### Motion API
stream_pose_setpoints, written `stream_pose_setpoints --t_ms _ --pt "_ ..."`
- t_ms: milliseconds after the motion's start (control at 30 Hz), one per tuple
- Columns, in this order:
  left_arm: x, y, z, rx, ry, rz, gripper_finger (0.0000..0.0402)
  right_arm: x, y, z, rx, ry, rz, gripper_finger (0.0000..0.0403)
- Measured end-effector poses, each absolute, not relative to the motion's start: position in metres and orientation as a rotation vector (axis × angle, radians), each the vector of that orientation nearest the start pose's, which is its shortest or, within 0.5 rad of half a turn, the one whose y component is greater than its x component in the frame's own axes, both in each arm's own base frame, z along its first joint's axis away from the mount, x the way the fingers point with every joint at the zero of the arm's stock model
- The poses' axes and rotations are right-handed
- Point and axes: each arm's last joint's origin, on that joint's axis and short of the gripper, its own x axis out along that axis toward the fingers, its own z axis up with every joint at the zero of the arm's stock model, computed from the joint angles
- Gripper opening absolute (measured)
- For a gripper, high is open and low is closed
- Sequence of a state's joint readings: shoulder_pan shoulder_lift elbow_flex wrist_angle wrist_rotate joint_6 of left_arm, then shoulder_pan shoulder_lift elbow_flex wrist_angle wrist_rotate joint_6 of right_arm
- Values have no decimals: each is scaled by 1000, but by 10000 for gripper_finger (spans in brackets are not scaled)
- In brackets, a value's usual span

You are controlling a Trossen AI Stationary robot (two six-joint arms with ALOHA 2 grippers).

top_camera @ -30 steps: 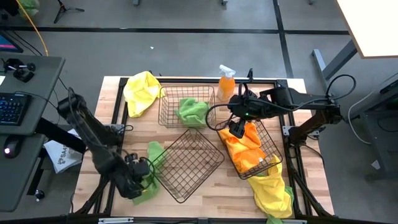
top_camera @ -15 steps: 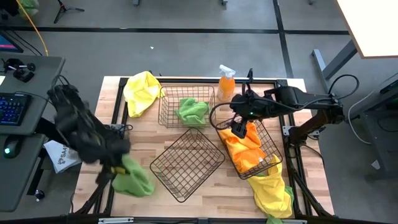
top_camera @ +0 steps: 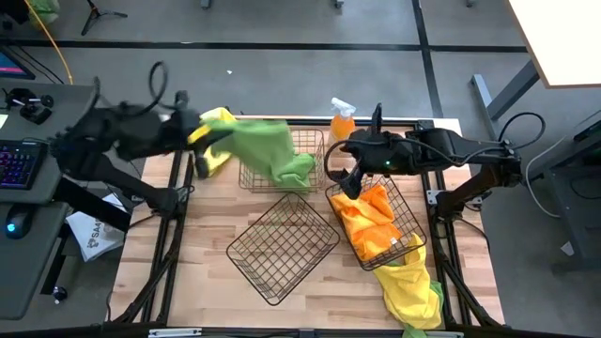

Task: Sort microfiber towel by color & place in baskets
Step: Put the left green microfiber cloth into the top wire basket

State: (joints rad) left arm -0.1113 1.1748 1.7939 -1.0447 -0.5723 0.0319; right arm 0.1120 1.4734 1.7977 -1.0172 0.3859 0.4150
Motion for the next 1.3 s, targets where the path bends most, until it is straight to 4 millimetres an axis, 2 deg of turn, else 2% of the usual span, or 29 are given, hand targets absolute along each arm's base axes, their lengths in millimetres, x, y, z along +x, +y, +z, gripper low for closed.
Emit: stream_pose_setpoints --t_ms 167,267,400,567,733,900,1033,1300 --pt "210 27 468 174 450 326 0 282 19 447 249 520 -433 353" --pt "235 42 437 129 448 243 0 281 18 449 255 495 -472 353" --pt "259 59 387 120 472 252 0 280 17 449 270 476 -514 353" --pt "273 83 335 103 521 329 0 280 16 450 305 449 -556 353" --pt "276 98 305 62 645 368 2 280 16 450 337 438 -569 353" --pt "280 113 296 60 687 451 28 281 16 451 354 427 -571 353" --pt "276 126 298 30 702 477 80 280 16 450 369 430 -577 353" --pt "262 146 327 44 648 645 198 279 16 449 365 443 -581 353"
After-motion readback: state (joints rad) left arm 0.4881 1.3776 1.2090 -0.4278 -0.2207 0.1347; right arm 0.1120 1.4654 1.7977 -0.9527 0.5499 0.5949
